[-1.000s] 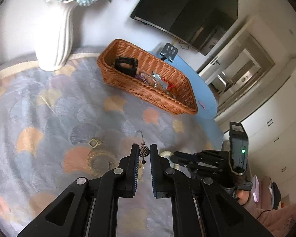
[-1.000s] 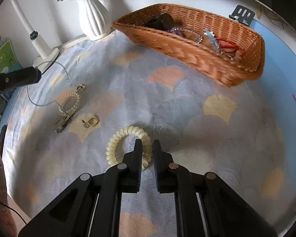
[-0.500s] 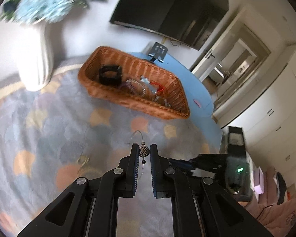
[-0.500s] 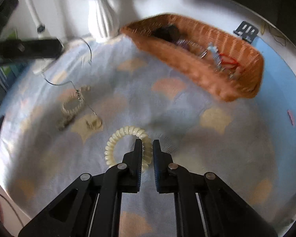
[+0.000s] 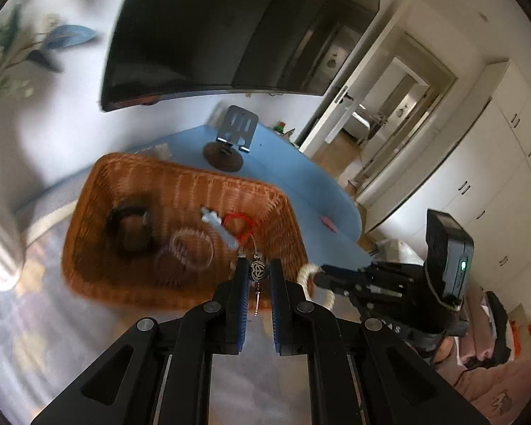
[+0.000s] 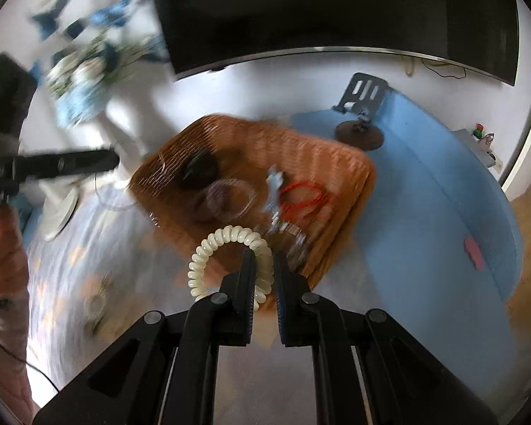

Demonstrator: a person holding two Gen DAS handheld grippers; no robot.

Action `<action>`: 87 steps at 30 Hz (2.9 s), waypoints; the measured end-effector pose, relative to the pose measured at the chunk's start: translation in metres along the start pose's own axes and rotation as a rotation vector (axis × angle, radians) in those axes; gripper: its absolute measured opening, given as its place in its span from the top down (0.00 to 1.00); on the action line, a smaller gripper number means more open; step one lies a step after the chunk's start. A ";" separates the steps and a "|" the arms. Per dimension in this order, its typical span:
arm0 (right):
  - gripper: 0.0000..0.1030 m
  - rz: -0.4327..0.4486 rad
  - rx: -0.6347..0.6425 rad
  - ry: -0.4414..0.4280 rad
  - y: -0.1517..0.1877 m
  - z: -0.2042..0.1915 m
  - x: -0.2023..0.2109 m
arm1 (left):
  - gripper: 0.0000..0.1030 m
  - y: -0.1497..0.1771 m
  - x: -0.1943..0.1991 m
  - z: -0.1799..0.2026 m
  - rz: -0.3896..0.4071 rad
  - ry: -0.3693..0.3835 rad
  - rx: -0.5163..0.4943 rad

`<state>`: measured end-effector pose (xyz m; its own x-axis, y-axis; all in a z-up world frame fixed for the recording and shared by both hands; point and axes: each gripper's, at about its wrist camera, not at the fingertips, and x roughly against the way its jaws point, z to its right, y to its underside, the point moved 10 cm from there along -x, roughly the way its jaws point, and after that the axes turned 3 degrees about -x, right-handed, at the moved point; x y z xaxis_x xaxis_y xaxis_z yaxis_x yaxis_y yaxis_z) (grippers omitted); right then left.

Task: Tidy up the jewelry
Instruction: 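Carry the earring and cream hair tie into the wicker basket and open both tools, then move both tools back over the clear coil hair tie and gold charm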

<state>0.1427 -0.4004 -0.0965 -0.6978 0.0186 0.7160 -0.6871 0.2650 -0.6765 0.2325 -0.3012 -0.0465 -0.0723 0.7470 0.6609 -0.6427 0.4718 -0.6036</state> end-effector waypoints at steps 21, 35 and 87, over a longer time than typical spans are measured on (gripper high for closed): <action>0.88 -0.122 -0.047 -0.006 -0.089 -0.007 -0.116 | 0.89 0.034 -0.052 -0.104 -0.105 -0.112 0.227; 0.85 -0.175 -0.079 -0.005 -0.088 -0.006 -0.131 | 0.68 0.030 -0.016 -0.101 -0.085 -0.366 0.051; 0.71 -0.187 0.316 -0.187 0.155 -0.196 -0.050 | 0.58 0.206 0.044 -0.122 -0.142 -0.567 0.084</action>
<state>0.1100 -0.1713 -0.2035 -0.5597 -0.1851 0.8078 -0.8137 -0.0622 -0.5780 0.1898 -0.1142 -0.1961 -0.3625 0.3014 0.8819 -0.7326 0.4928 -0.4695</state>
